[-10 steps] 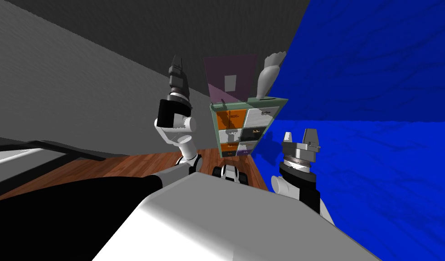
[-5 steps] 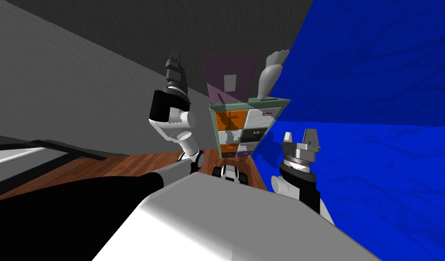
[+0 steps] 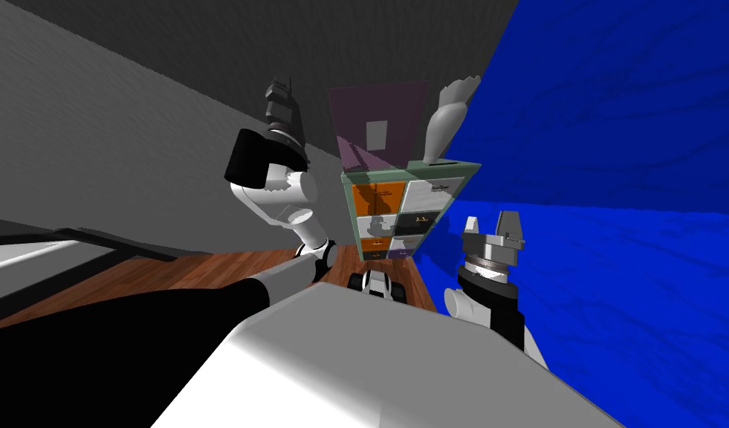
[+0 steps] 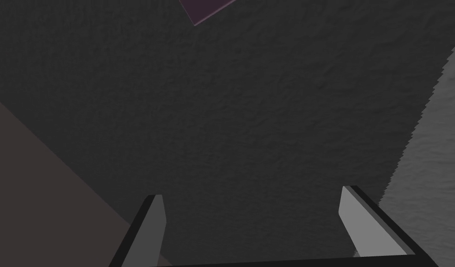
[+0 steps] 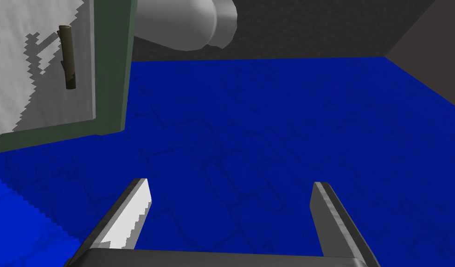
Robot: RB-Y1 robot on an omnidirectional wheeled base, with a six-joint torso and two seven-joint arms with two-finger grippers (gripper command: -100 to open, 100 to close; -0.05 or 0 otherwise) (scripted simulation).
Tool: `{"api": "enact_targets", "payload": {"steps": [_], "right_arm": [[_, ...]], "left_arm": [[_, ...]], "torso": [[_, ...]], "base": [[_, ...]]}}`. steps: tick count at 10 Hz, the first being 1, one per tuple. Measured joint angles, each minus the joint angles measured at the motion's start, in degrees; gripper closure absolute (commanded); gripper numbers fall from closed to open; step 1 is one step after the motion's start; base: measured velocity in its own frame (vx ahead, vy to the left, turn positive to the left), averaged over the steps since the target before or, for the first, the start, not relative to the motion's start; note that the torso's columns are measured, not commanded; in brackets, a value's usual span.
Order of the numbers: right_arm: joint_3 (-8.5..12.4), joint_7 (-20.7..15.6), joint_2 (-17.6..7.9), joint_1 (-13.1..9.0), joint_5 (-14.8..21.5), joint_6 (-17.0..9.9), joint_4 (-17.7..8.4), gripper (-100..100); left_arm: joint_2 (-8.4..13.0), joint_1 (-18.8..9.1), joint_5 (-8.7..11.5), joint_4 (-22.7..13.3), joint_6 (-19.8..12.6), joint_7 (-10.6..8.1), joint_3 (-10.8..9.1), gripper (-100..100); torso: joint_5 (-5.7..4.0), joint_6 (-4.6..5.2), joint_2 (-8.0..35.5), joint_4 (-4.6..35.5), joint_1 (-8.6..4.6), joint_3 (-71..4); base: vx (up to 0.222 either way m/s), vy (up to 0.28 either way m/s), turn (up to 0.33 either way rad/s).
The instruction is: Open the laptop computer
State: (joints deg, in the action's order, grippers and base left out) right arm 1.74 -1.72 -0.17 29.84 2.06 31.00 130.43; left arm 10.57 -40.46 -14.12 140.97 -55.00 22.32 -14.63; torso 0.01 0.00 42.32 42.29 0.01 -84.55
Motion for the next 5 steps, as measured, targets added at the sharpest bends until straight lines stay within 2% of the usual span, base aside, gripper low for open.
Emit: {"api": "enact_targets", "payload": {"steps": [5], "right_arm": [[0.0,0.0,0.0,0.0,0.0,0.0,0.0,0]], "left_arm": [[-0.5,-6.6,-1.2,-0.5,-7.7,2.75,-0.92,-100]], "torso": [[-0.01,0.00,-0.1,0.0,-0.01,0.0]], "base": [[0.041,-0.014,0.019]]}}
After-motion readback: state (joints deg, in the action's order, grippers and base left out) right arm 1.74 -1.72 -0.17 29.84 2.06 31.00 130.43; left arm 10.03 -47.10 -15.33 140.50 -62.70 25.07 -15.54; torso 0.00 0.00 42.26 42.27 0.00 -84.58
